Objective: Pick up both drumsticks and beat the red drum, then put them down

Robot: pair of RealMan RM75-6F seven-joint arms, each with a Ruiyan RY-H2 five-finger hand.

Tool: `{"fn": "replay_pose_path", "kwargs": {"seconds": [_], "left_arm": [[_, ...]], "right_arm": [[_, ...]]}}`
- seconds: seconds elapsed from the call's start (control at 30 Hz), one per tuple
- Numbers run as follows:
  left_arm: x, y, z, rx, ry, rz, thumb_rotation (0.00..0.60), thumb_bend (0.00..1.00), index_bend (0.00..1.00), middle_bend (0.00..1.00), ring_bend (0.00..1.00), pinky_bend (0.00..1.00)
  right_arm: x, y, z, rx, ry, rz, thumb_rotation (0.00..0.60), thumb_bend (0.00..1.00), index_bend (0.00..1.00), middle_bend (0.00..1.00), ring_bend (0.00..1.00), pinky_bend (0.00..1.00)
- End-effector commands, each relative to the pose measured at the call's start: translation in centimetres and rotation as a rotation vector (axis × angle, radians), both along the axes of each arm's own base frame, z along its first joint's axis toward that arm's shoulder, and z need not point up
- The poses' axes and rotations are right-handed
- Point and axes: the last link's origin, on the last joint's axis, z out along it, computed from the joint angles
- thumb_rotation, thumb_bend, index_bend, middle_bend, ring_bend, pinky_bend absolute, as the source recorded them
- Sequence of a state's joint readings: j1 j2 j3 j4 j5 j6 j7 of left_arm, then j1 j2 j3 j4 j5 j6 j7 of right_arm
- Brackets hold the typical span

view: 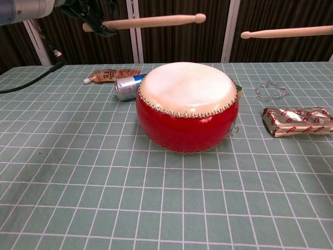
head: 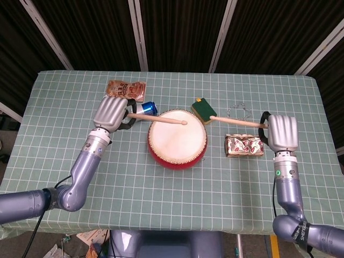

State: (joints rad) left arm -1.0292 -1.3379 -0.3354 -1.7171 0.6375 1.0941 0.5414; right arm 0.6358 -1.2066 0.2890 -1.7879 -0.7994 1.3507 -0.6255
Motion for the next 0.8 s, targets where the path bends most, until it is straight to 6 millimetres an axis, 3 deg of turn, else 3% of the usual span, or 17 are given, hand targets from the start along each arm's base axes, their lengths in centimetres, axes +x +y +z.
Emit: {"fn": "replay_pose_path", "kwargs": {"seconds": [0.03, 0.2, 0.3, 0.4, 0.57, 0.8], "left_arm": [[-0.1, 0.5, -2.1, -0.039, 0.128, 0.037, 0.600, 0.53, 0.78, 1.00, 1.00, 1.00], [-1.0, 0.8, -4.3, -0.120, 0.504, 0.148, 0.600, 0.54, 0.78, 1.00, 1.00, 1.00], [-0.3, 0.6, -4.7, -0.170, 0.645, 0.242, 0.600, 0.54, 0.78, 1.00, 1.00, 1.00], [1.0, 0.9, -4.5, -0.158, 0.584, 0.253, 0.600, 0.54, 0.79, 1.00, 1.00, 1.00], [3.2, 1.2, -2.2, -0.079, 0.292, 0.161, 0.600, 0.54, 0.79, 1.00, 1.00, 1.00], [3.9, 0.8, 1.6, 0.021, 0.056, 0.041, 0.600, 0.54, 0.79, 1.00, 1.00, 1.00]], "right_arm": [[-0.8, -0.1, -0.2, 0.011, 0.002, -0.015, 0.600, 0.66, 0.97, 1.00, 1.00, 0.98], [-2.0, -0.4, -0.4, 0.026, -0.001, -0.038, 0.600, 0.66, 0.97, 1.00, 1.00, 0.98], [-2.5, -0.4, -0.3, 0.031, 0.004, -0.046, 0.600, 0.66, 0.97, 1.00, 1.00, 0.98], [-2.8, -0.4, -0.2, 0.031, 0.007, -0.052, 0.600, 0.66, 0.97, 1.00, 1.00, 0.98], [-2.8, 0.0, -0.2, 0.030, 0.011, -0.046, 0.600, 0.66, 0.97, 1.00, 1.00, 0.98], [-1.7, 0.4, -0.3, 0.018, 0.015, -0.010, 0.600, 0.66, 0.97, 1.00, 1.00, 0.98]]}}
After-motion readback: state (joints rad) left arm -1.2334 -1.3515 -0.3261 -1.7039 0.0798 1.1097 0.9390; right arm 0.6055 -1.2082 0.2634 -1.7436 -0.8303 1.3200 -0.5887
